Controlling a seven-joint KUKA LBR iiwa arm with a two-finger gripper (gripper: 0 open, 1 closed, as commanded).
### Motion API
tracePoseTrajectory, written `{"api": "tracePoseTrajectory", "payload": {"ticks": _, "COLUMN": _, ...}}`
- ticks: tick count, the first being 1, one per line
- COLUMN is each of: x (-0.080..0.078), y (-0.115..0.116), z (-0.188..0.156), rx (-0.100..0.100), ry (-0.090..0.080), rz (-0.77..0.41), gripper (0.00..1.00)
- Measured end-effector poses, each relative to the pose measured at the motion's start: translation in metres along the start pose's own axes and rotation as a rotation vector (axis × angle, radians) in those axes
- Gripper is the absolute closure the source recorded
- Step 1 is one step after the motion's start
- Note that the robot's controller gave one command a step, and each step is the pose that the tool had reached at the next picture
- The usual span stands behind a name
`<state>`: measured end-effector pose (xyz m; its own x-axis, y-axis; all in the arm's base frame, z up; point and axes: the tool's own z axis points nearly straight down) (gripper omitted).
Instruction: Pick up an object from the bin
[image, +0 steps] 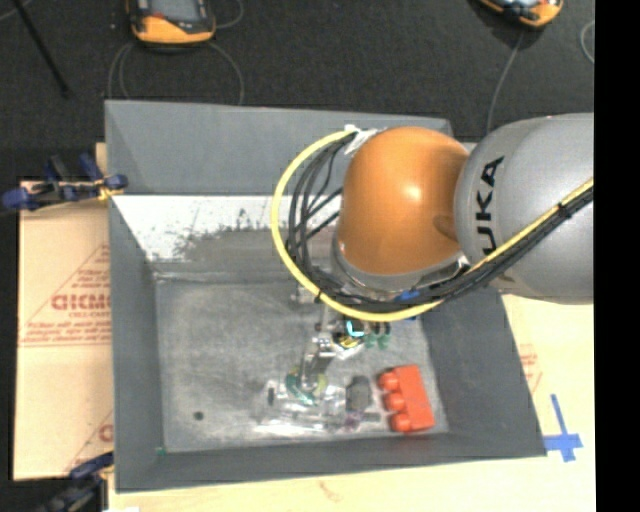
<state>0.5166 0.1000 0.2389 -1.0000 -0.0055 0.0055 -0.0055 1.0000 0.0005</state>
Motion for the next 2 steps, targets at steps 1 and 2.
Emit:
{"api": "tracePoseTrajectory", "payload": {"ticks": 1, "x": -0.014, "y": -0.022, "z": 0.116, "rx": -0.002, "ry": -0.015, "rz": -0.130, "gripper": 0.00}}
{"api": "tracePoseTrajectory", "payload": {"ticks": 2, "x": 0.026, "y": -0.061, "z": 0.128, "rx": -0.004, "ry": -0.007, "rz": 0.100, "gripper": 0.00}}
